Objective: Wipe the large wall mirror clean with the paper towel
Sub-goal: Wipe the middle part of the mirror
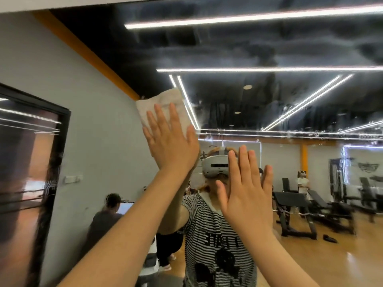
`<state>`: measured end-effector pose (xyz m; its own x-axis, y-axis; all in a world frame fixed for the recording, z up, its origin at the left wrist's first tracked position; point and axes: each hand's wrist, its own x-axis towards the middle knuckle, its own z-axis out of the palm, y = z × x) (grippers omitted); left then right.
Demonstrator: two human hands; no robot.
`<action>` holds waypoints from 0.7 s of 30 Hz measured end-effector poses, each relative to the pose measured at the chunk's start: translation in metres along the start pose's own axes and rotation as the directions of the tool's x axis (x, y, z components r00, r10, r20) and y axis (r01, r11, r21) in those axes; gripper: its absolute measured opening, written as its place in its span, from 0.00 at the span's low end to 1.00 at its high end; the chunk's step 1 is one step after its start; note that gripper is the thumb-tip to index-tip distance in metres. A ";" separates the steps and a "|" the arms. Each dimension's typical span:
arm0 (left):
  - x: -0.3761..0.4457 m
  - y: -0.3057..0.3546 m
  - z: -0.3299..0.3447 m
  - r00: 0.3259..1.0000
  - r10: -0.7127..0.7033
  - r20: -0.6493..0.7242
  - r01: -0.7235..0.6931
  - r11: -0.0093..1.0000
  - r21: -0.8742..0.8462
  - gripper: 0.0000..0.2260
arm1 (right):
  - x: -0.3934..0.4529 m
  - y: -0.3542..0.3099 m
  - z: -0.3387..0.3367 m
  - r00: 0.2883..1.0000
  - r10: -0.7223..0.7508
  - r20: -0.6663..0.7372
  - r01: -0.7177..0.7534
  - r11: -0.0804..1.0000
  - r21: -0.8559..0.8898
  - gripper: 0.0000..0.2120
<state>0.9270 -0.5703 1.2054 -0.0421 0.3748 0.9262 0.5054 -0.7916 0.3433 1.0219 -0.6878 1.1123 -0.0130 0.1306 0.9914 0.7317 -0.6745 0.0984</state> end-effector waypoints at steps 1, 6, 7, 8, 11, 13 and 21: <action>-0.004 0.014 0.002 0.998 0.066 -0.009 -0.066 0.998 -0.016 0.30 | 0.000 0.000 0.000 1.000 0.000 0.002 0.000 1.000 -0.004 0.31; -0.013 0.044 0.004 0.919 0.390 0.060 -0.388 0.921 -0.049 0.31 | 0.001 0.002 0.000 1.000 -0.008 -0.020 0.008 1.000 -0.003 0.31; -0.010 0.036 0.003 0.906 0.418 0.065 -0.416 0.908 -0.042 0.31 | 0.000 0.002 0.000 1.000 -0.010 -0.024 0.010 1.000 -0.002 0.31; -0.006 0.026 0.001 0.904 0.423 0.062 -0.421 0.906 -0.039 0.30 | 0.000 0.002 0.001 1.000 -0.011 -0.024 0.011 1.000 0.000 0.31; 0.014 -0.007 -0.008 0.963 0.267 0.036 -0.266 0.963 -0.041 0.28 | 0.001 0.003 0.002 1.000 -0.014 -0.017 0.014 1.000 0.000 0.32; 0.026 -0.025 -0.016 0.987 0.156 0.031 -0.155 0.988 -0.022 0.29 | 0.000 0.003 0.003 1.000 -0.013 -0.020 0.013 1.000 0.003 0.32; 0.024 -0.014 -0.013 0.988 0.150 0.039 -0.151 0.988 0.040 0.30 | 0.001 0.002 0.003 1.000 -0.008 -0.028 0.008 1.000 0.015 0.32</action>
<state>0.9078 -0.5562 1.2242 0.0679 0.2709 0.9602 0.5405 -0.8190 0.1928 1.0254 -0.6870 1.1129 -0.0379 0.1149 0.9927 0.7419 -0.6622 0.1050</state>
